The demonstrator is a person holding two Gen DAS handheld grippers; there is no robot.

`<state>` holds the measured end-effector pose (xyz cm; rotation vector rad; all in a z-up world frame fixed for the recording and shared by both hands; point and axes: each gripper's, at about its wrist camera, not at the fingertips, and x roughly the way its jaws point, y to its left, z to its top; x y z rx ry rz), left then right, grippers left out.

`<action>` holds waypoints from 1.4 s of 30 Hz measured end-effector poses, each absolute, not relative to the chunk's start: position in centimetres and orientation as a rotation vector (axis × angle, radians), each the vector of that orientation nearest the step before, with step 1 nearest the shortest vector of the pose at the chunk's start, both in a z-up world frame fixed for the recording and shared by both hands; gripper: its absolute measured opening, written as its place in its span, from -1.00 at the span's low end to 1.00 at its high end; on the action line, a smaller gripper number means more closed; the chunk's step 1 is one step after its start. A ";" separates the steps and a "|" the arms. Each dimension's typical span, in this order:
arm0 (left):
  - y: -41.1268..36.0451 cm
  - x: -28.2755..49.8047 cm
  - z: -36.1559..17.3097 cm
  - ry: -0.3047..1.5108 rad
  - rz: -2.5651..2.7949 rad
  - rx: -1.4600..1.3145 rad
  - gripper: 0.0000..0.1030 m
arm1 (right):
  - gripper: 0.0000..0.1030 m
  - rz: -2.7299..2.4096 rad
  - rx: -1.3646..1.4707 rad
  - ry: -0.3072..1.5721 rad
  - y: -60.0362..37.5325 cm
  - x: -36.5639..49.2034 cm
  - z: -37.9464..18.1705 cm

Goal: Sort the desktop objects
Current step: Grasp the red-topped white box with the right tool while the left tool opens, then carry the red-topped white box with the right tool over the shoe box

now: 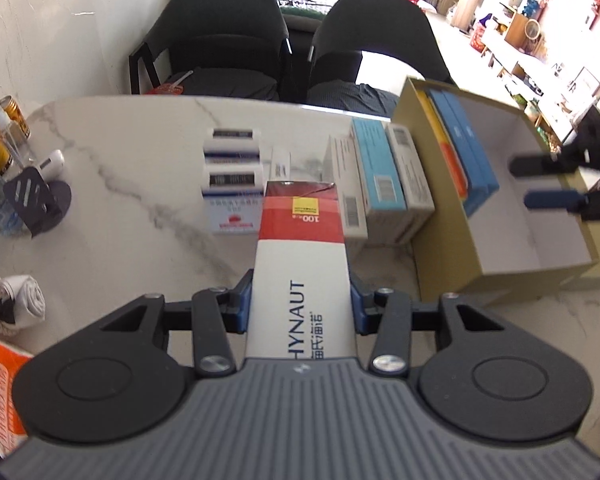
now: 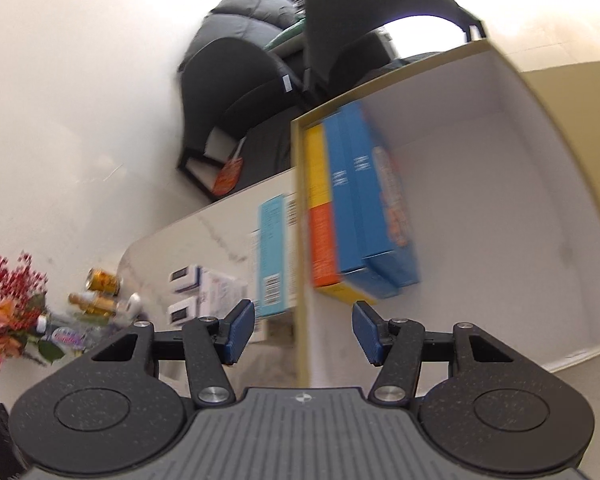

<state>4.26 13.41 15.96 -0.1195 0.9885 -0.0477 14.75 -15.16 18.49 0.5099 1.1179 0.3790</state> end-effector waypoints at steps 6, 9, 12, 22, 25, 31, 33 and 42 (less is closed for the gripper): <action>12.8 3.3 12.0 1.044 -0.065 -0.175 -0.17 | 0.13 0.521 0.393 1.172 -8.9 13.9 18.3; 12.6 3.0 11.2 1.054 -0.087 -0.188 -0.17 | 0.13 0.560 0.323 1.199 -6.3 13.1 17.7; 12.1 2.2 10.6 1.072 -0.116 -0.197 -0.12 | 0.13 0.578 0.274 1.233 -4.8 12.5 16.8; 12.3 0.9 11.2 1.085 -0.190 -0.221 0.74 | 0.16 0.581 0.127 1.320 -1.2 10.9 14.2; 12.9 0.7 11.5 1.102 -0.221 -0.220 0.86 | 0.27 0.584 0.126 1.349 -0.3 11.0 13.9; 14.3 0.2 11.4 1.120 -0.286 -0.276 0.89 | 0.41 0.563 0.065 1.398 2.4 11.6 13.3; 14.6 -0.1 11.3 1.133 -0.271 -0.264 0.89 | 0.41 0.559 0.034 1.416 3.2 11.5 12.8; 17.1 -1.1 11.6 1.178 -0.202 -0.272 1.00 | -0.07 0.512 -0.063 1.457 3.2 11.0 11.1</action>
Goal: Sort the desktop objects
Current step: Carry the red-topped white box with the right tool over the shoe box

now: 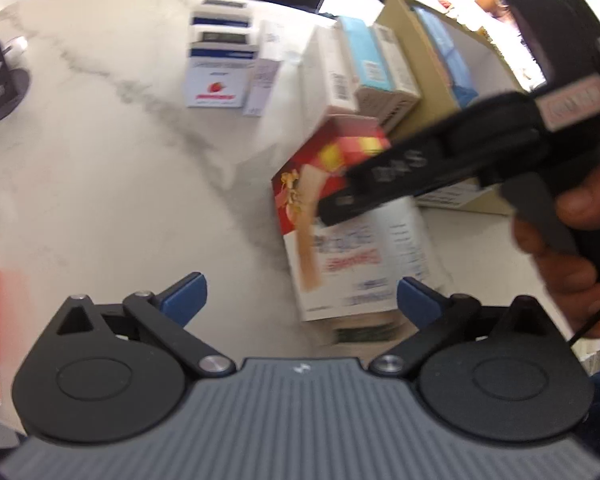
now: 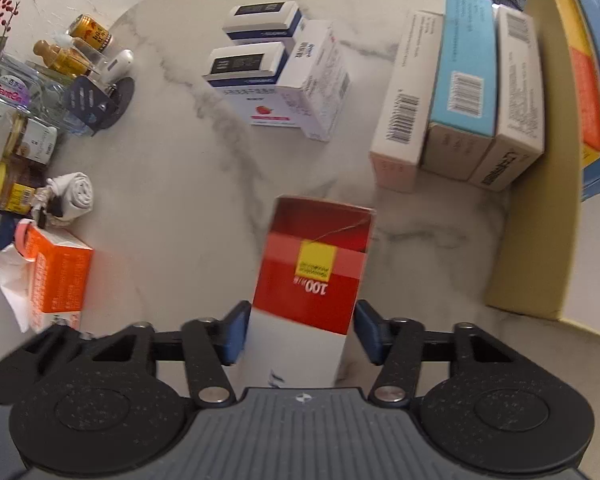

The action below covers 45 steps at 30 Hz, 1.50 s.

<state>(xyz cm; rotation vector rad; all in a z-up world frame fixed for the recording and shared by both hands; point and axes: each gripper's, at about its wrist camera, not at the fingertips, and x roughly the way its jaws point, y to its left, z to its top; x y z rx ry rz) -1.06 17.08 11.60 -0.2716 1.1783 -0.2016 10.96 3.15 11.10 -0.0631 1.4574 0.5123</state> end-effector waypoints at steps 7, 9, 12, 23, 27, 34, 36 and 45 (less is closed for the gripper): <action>18.7 -0.3 12.5 1.177 -0.143 -0.259 1.00 | -0.08 0.504 -0.055 1.428 2.1 10.6 11.9; 18.8 0.2 12.5 1.186 -0.112 -0.222 1.00 | -0.08 0.507 -0.032 1.413 1.7 10.8 12.5; 18.7 1.0 12.4 1.194 -0.070 -0.168 1.00 | -0.08 0.517 0.000 1.376 1.3 11.2 13.8; 19.7 3.8 13.5 1.155 -0.004 -0.138 1.00 | -0.08 0.532 0.145 1.187 -2.6 13.2 20.4; 19.1 4.9 13.7 1.144 0.000 -0.147 1.00 | -0.08 0.485 0.187 1.104 -5.5 14.1 22.9; 16.0 6.8 14.4 1.130 -0.066 -0.115 1.00 | -0.08 0.362 0.283 1.022 -12.3 15.5 25.2; 15.0 7.4 14.6 1.129 -0.085 -0.101 1.00 | -0.08 0.324 0.308 1.000 -14.4 15.9 25.7; 11.7 8.9 14.5 1.143 -0.133 -0.059 1.00 | -0.08 0.152 0.279 0.978 -21.2 19.1 24.4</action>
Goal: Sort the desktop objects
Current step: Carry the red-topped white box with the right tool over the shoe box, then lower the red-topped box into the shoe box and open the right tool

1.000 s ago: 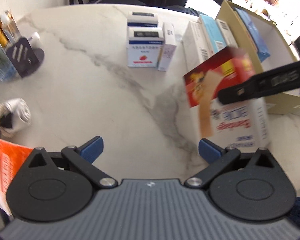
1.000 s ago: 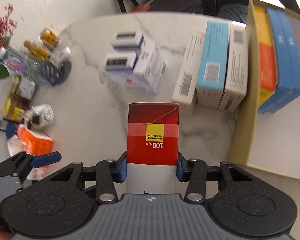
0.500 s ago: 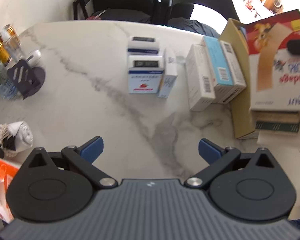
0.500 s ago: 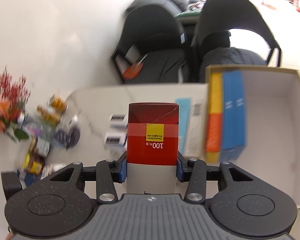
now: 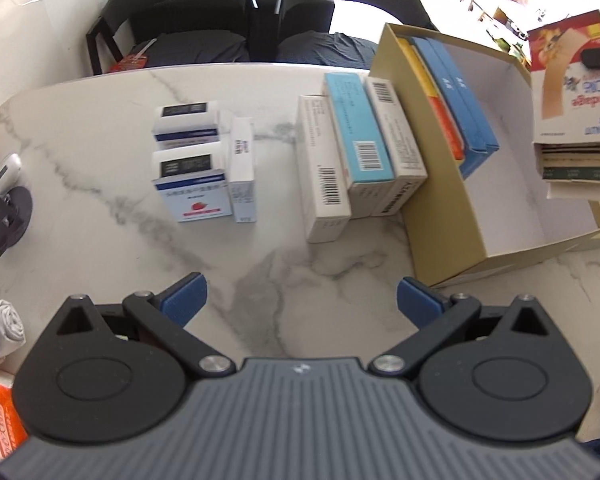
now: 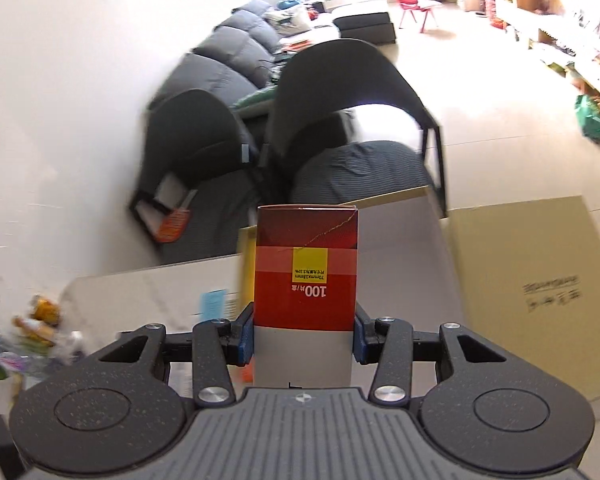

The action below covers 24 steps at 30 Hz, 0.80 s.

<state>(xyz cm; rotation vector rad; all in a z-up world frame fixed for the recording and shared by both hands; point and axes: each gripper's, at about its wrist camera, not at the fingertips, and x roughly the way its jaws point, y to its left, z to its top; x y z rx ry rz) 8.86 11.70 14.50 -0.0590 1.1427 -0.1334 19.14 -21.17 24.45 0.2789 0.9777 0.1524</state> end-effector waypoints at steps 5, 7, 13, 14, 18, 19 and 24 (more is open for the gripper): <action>10.8 8.9 14.5 1.152 -0.133 -0.051 1.00 | -0.08 0.136 0.233 1.046 -21.2 22.5 20.7; 10.7 8.8 14.5 1.158 -0.125 -0.048 1.00 | -0.08 0.140 0.222 1.077 -20.8 23.8 19.1; 11.1 8.1 14.3 1.182 -0.083 -0.058 1.00 | -0.08 0.166 0.187 1.131 -19.3 26.9 15.9; 11.2 7.9 14.2 1.188 -0.074 -0.063 1.00 | -0.08 0.168 0.185 1.134 -19.2 27.2 15.7; 11.7 7.4 13.6 1.212 -0.046 -0.083 1.00 | -0.08 0.180 0.177 1.144 -18.6 28.6 14.8; 11.8 7.3 13.5 1.217 -0.042 -0.086 1.00 | -0.08 0.182 0.172 1.146 -18.5 28.9 14.6; 11.6 7.1 13.2 1.224 -0.033 -0.094 1.00 | -0.08 0.195 0.161 1.159 -18.0 30.4 13.6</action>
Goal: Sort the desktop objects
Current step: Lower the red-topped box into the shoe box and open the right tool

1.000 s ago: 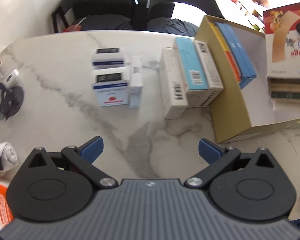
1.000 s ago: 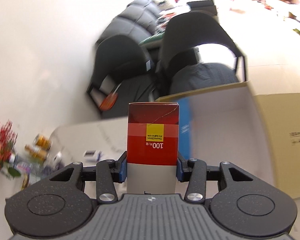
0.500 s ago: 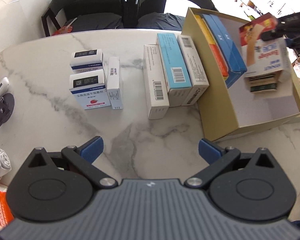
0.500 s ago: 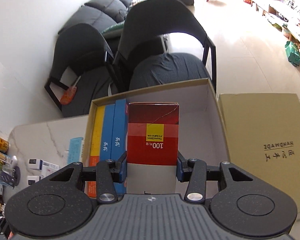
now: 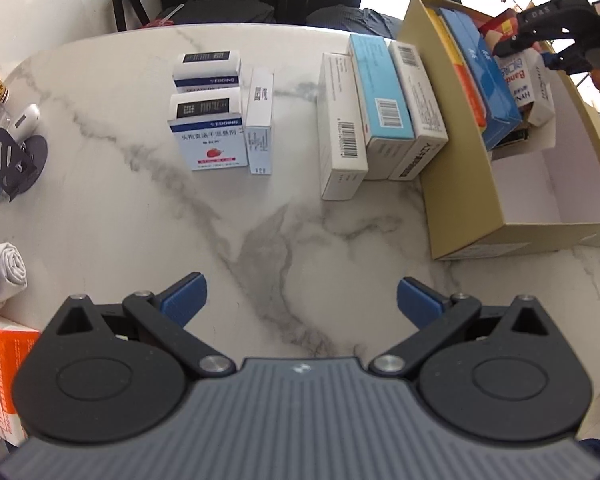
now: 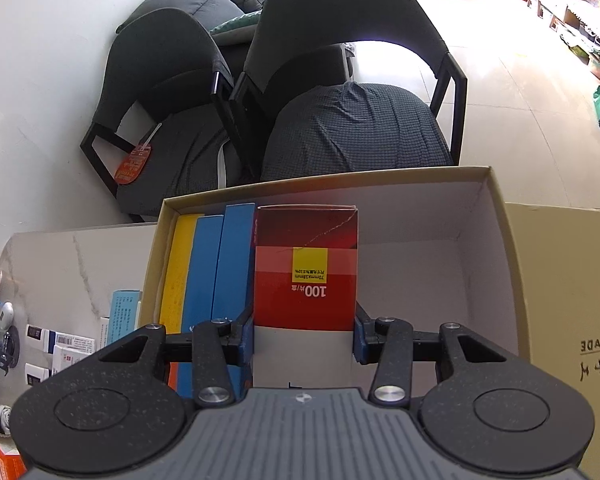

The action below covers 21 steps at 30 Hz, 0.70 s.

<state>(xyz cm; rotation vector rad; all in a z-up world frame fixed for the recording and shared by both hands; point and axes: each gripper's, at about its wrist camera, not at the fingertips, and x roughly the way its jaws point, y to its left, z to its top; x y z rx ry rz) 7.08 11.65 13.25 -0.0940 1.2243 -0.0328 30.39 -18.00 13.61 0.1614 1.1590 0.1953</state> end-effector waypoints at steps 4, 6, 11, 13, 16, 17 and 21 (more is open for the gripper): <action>11.3 7.3 13.1 1.227 -0.033 -0.096 1.00 | -0.07 0.211 0.180 1.161 -18.2 31.2 13.1; 11.1 7.5 13.1 1.227 -0.037 -0.095 1.00 | -0.06 0.207 0.208 1.168 -18.5 31.5 12.7; 10.4 8.1 13.0 1.226 -0.051 -0.091 1.00 | 0.06 0.224 0.322 1.169 -19.9 31.8 12.4; 10.2 8.4 12.9 1.227 -0.058 -0.089 1.00 | 0.06 0.237 0.359 1.152 -20.5 31.7 12.6; 9.8 8.7 13.0 1.226 -0.066 -0.085 1.00 | 0.06 0.258 0.416 1.127 -21.4 31.5 13.0; 9.7 8.8 12.9 1.226 -0.068 -0.084 1.00 | 0.06 0.258 0.425 1.121 -21.7 31.4 13.2; 9.6 9.2 12.8 1.222 -0.071 -0.088 1.00 | 0.03 0.244 0.465 1.111 -22.8 30.4 13.5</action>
